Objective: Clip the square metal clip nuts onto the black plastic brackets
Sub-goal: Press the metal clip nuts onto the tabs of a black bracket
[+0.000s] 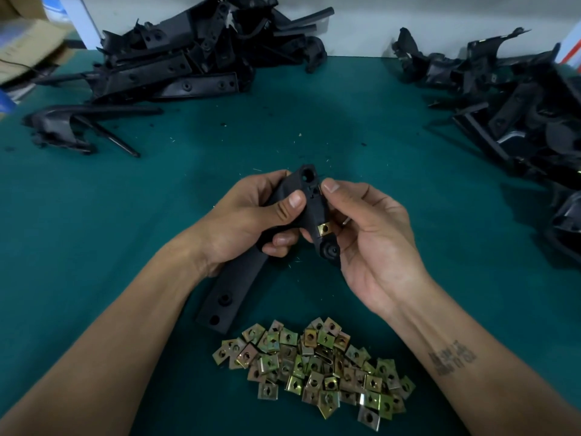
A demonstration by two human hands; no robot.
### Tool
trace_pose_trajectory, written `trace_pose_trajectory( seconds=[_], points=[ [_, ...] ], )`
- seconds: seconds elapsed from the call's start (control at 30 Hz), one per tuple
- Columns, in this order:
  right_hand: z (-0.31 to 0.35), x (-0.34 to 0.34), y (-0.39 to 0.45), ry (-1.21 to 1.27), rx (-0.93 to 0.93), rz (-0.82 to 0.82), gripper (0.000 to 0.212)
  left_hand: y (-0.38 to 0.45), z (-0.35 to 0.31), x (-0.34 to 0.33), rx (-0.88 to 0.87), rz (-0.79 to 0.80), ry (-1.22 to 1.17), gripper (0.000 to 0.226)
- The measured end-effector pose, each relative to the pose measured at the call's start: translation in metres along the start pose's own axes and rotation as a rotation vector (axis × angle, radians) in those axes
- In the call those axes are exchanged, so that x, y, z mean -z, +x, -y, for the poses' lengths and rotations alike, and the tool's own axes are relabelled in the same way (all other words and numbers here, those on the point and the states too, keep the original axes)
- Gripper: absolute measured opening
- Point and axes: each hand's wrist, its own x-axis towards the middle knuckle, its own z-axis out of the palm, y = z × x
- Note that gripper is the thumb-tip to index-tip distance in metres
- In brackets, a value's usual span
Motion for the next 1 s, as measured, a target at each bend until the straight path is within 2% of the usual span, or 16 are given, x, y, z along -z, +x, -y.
trace_pose_trajectory(
  seconds=[0.27,0.4,0.63,0.77,0.9,1.0],
  points=[
    [-0.002,-0.004,-0.004,-0.008,0.043,-0.062,0.011,0.001,-0.001,-0.002,0.015,-0.026,0.047,0.031],
    [-0.006,-0.007,-0.005,-0.020,0.077,-0.105,0.011,0.002,-0.002,-0.003,0.024,-0.034,0.051,0.024],
    [0.002,-0.001,-0.004,-0.055,0.112,0.034,0.013,-0.001,-0.004,-0.003,0.014,-0.030,0.042,0.033],
    [0.000,-0.002,-0.004,-0.065,0.084,0.021,0.013,-0.001,-0.004,-0.003,0.015,-0.008,0.032,0.041],
    [-0.001,-0.005,-0.009,-0.083,0.157,0.005,0.014,-0.002,-0.005,-0.005,0.003,0.011,0.017,0.032],
    [-0.001,-0.006,-0.013,-0.071,0.184,0.031,0.012,-0.003,-0.005,-0.006,0.005,0.003,0.009,0.040]
  ],
)
